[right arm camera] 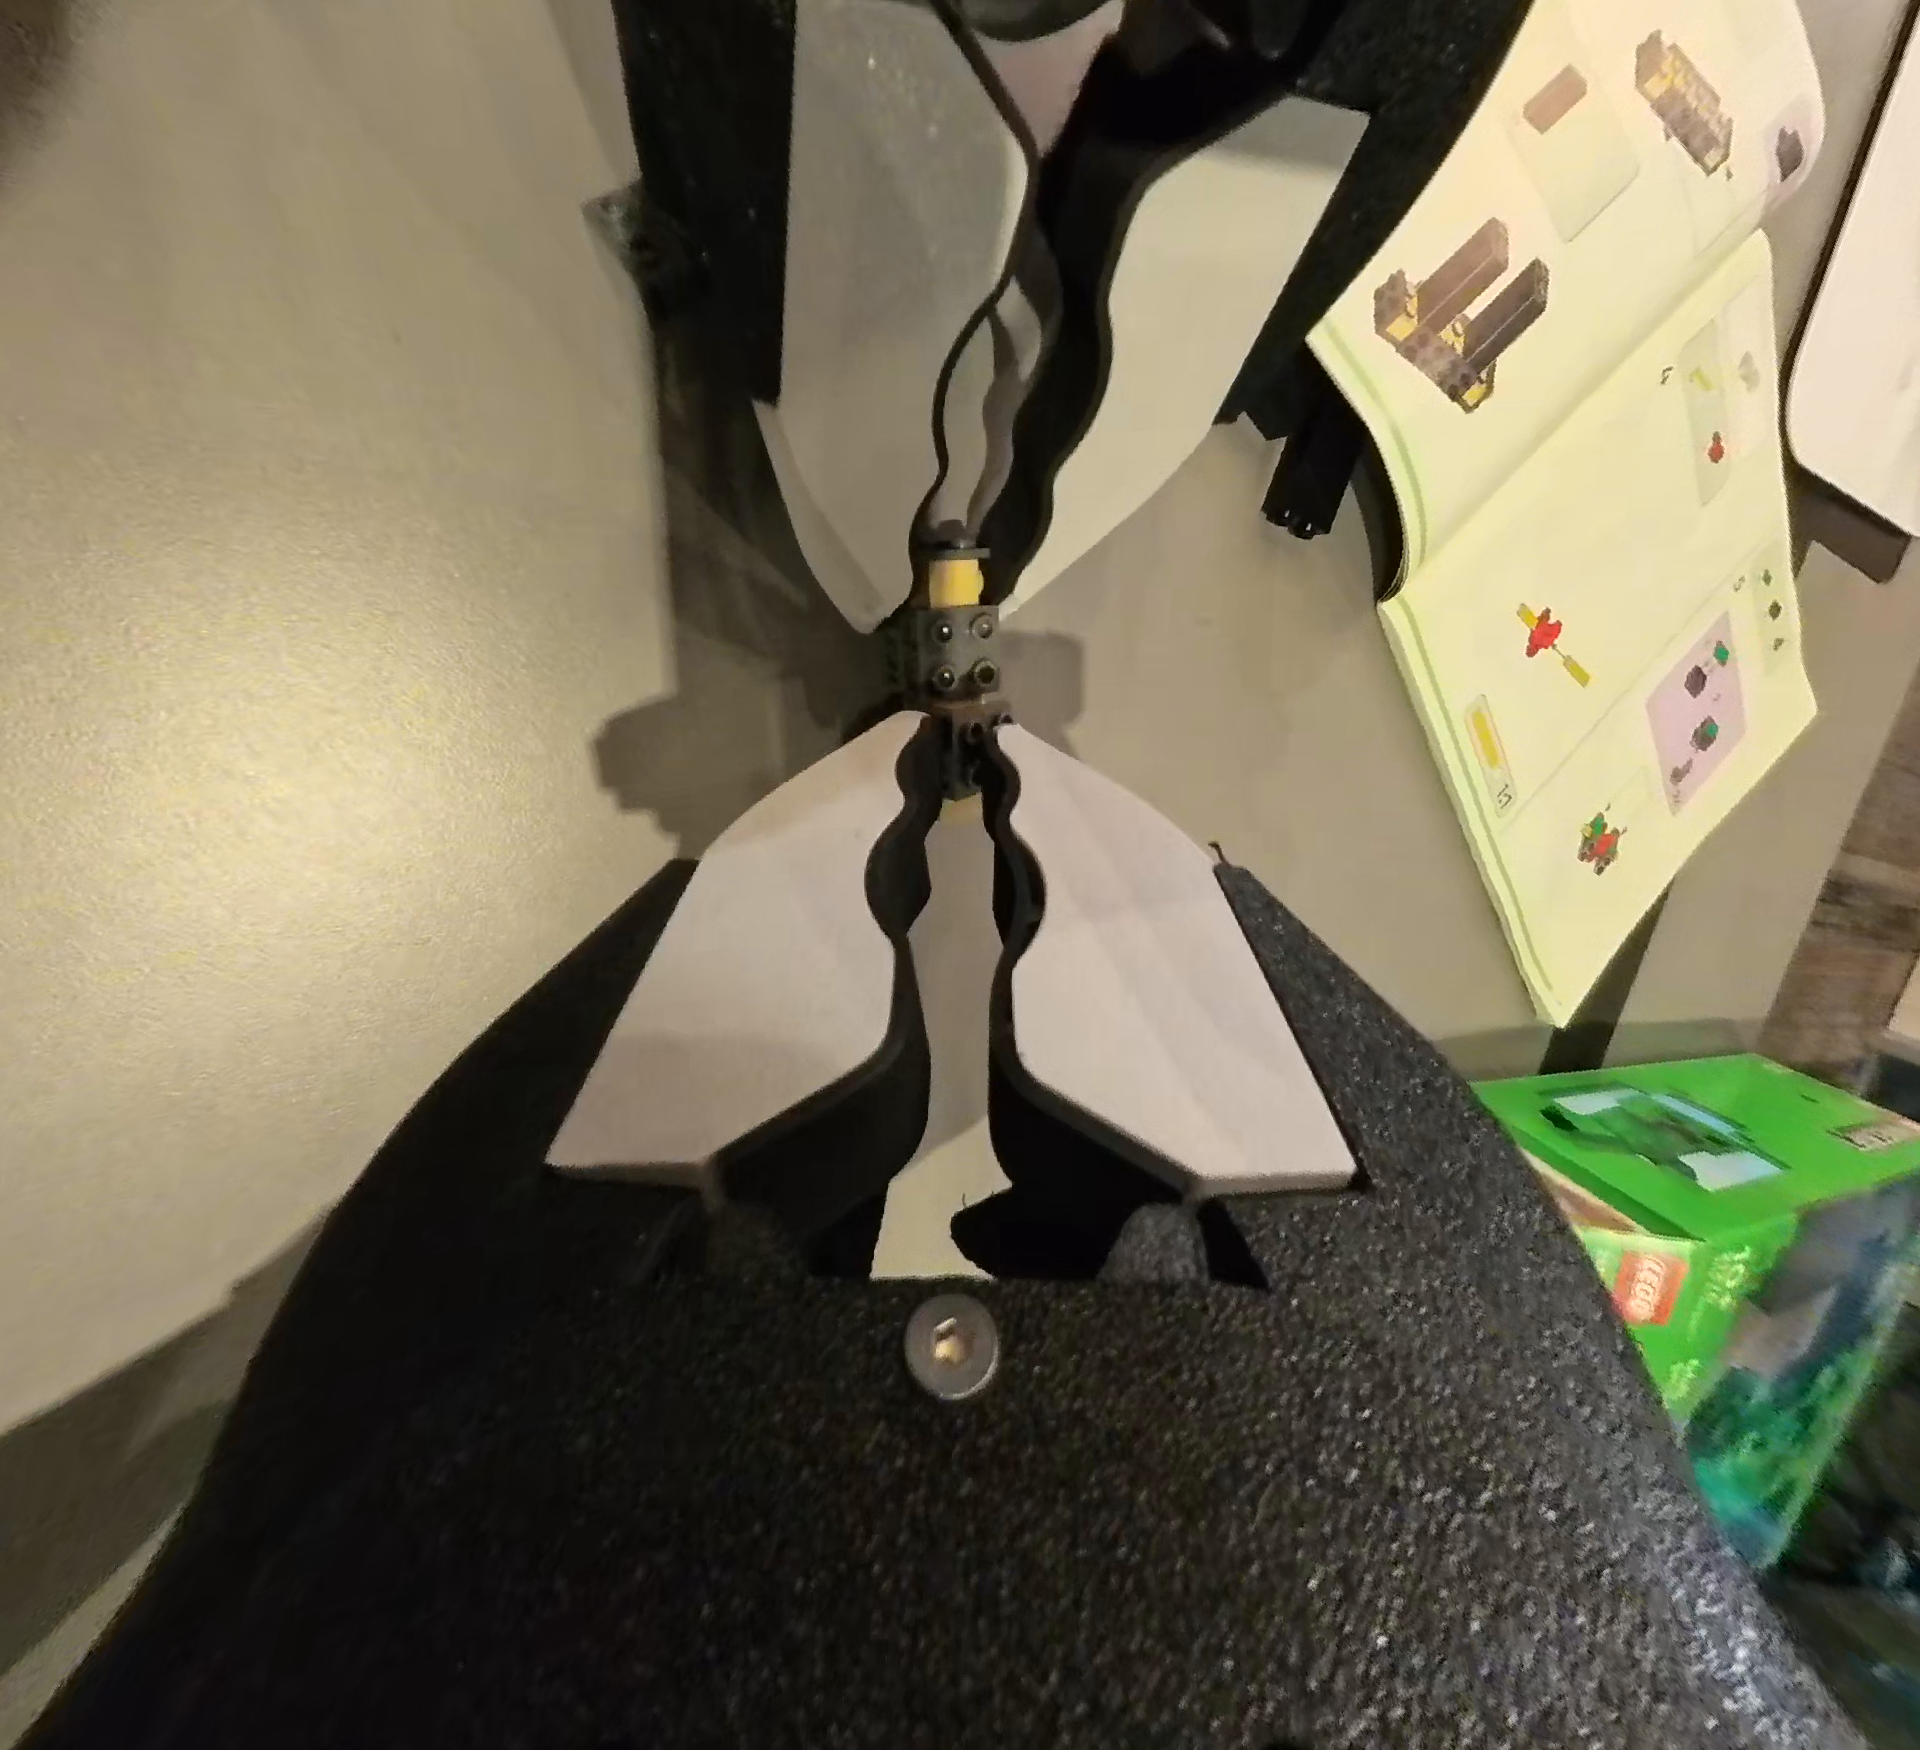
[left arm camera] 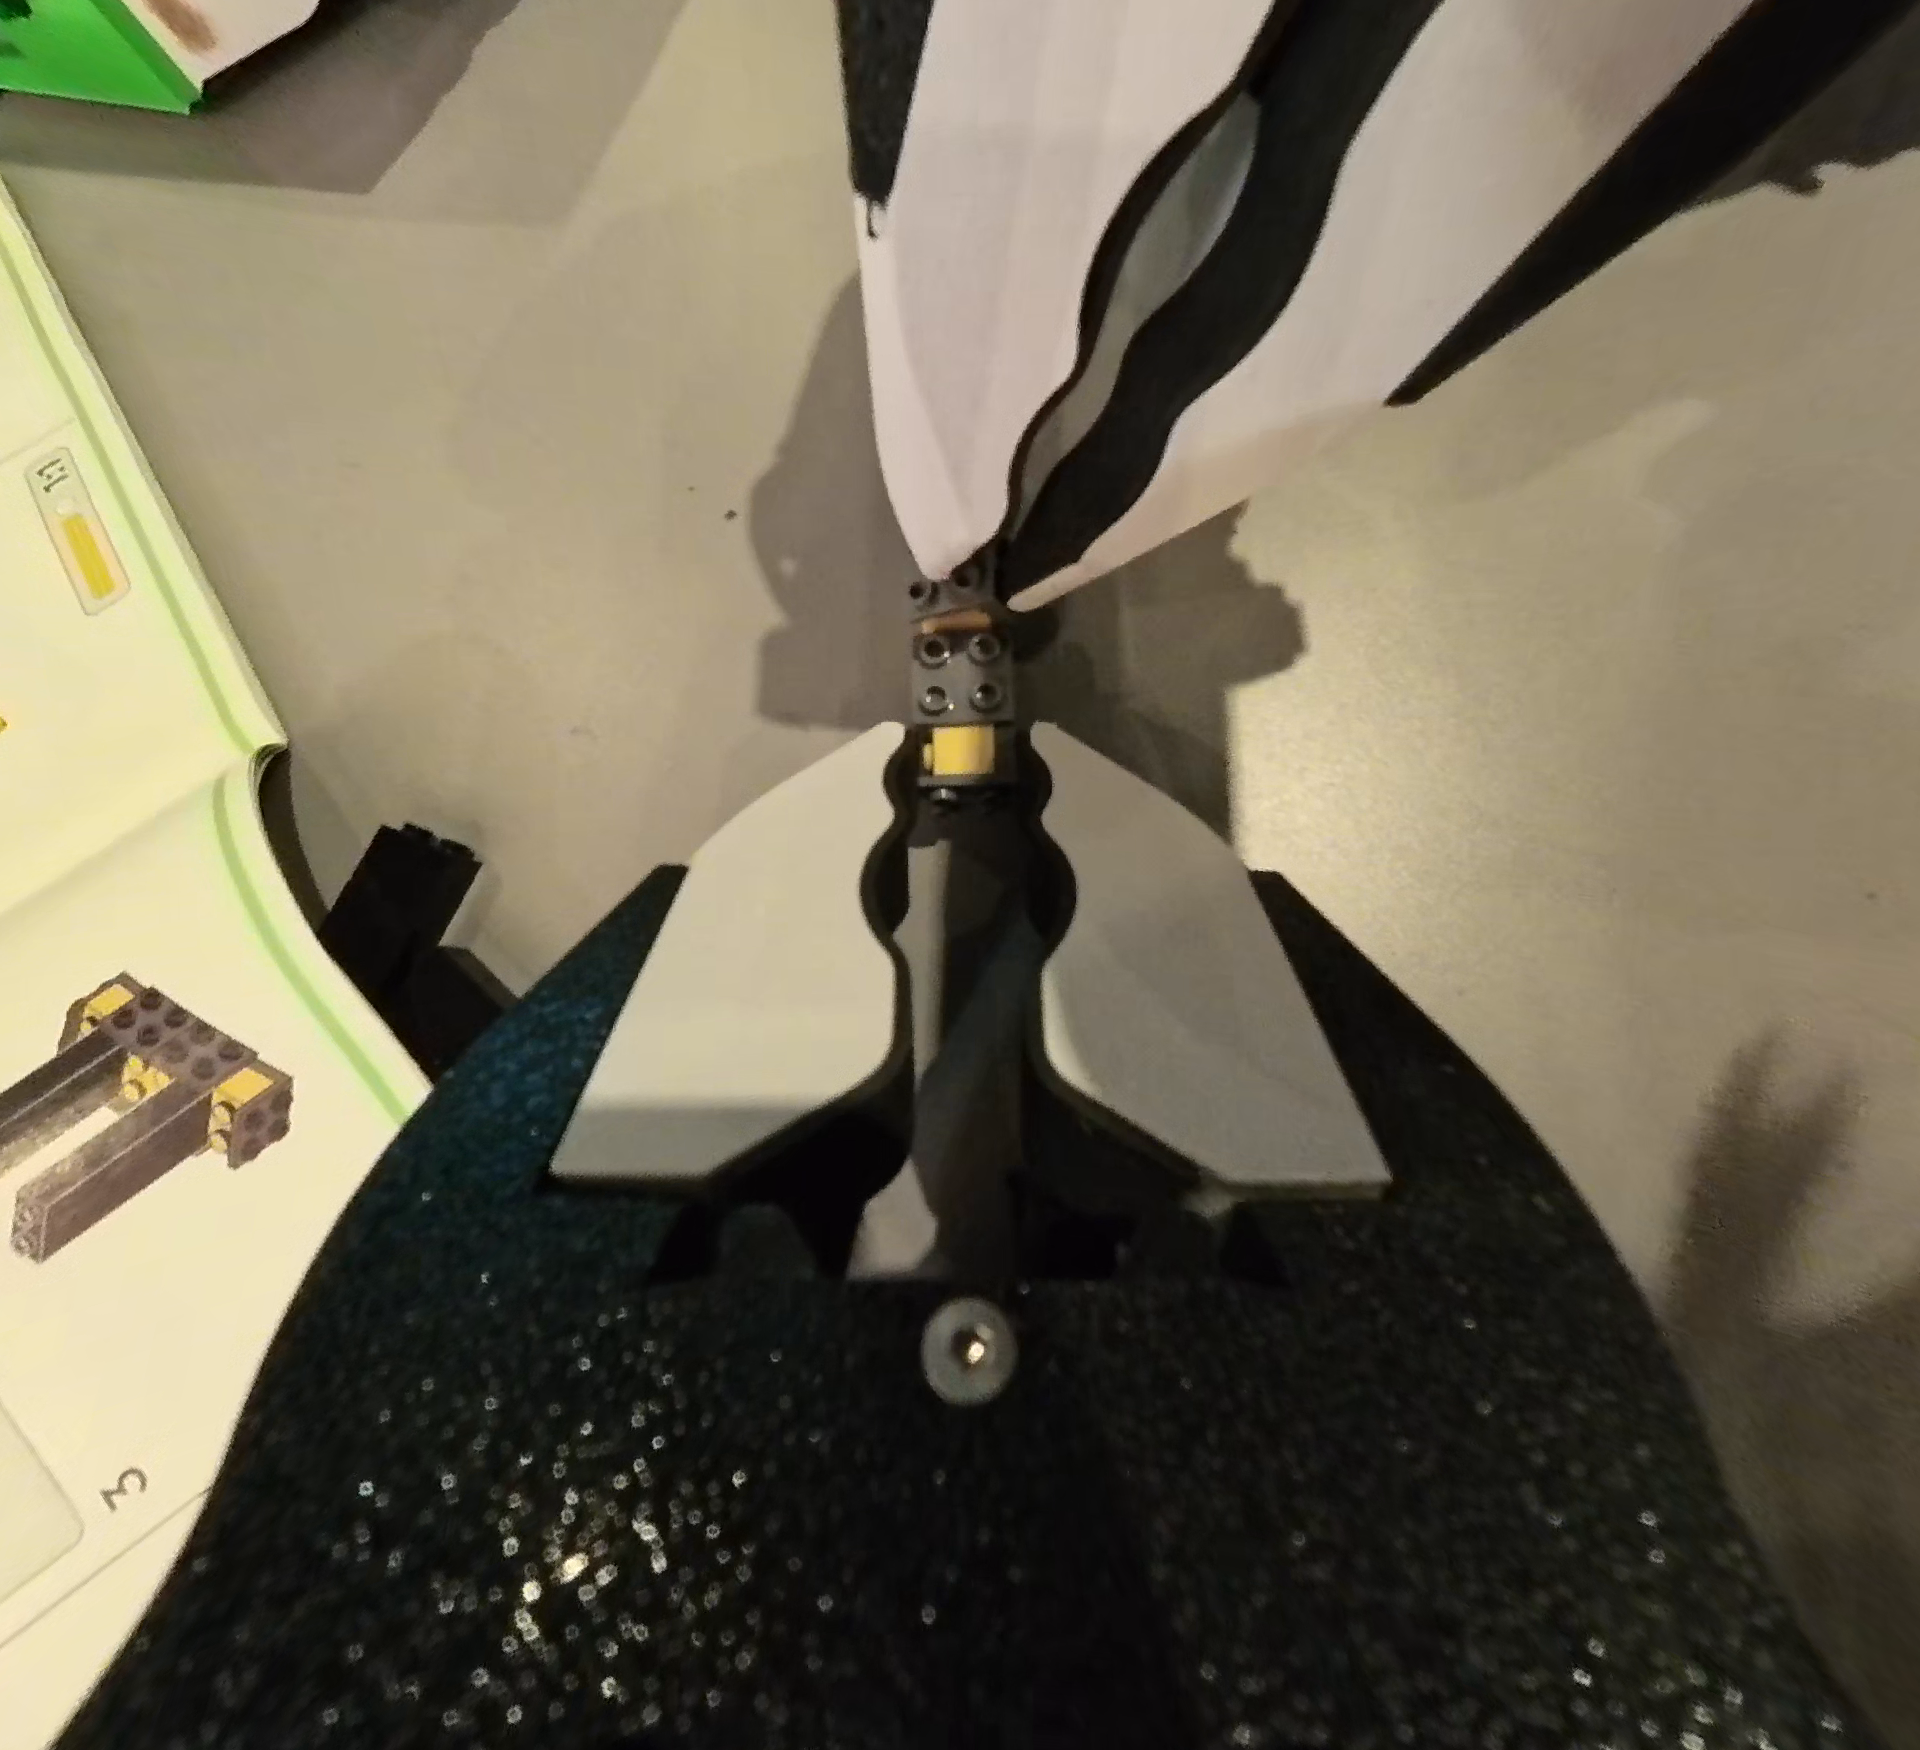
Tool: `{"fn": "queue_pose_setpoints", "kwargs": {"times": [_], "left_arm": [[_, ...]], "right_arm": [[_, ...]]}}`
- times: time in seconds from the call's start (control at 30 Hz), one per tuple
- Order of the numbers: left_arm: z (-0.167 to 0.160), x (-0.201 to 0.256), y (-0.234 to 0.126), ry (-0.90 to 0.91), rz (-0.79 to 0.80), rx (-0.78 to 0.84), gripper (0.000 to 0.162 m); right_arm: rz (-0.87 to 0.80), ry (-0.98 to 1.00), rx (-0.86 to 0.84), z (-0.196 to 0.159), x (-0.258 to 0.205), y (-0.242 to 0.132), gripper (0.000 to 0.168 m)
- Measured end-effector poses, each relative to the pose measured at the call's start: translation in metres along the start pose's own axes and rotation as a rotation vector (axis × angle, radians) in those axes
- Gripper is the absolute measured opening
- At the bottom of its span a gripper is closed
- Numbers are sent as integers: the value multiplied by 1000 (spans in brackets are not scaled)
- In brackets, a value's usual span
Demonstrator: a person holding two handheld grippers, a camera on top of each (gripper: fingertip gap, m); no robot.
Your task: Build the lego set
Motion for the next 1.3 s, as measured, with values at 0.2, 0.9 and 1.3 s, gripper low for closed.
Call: {"fn": "queue_pose_setpoints", "kwargs": {"times": [0.2,0.9,1.3], "left_arm": [[0,0,0,-2,-2,0,17],[0,-1,0,-13,-6,-1,17],[0,-2,0,-19,-8,-2,17]], "right_arm": [[-30,-24,-61,0,-1,-1,7],[-33,-33,-55,2,-3,3,7],[-77,-52,-55,4,-2,2,11]]}}
Point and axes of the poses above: each gripper's, where its closed fingertips meet, y out along the fingers, z out of its top, x = y × z across the jaws, the point moved 4 cm from there along -y, back along the fingers, and after that the axes turned 3 degrees about -z, right-handed, at the moved point
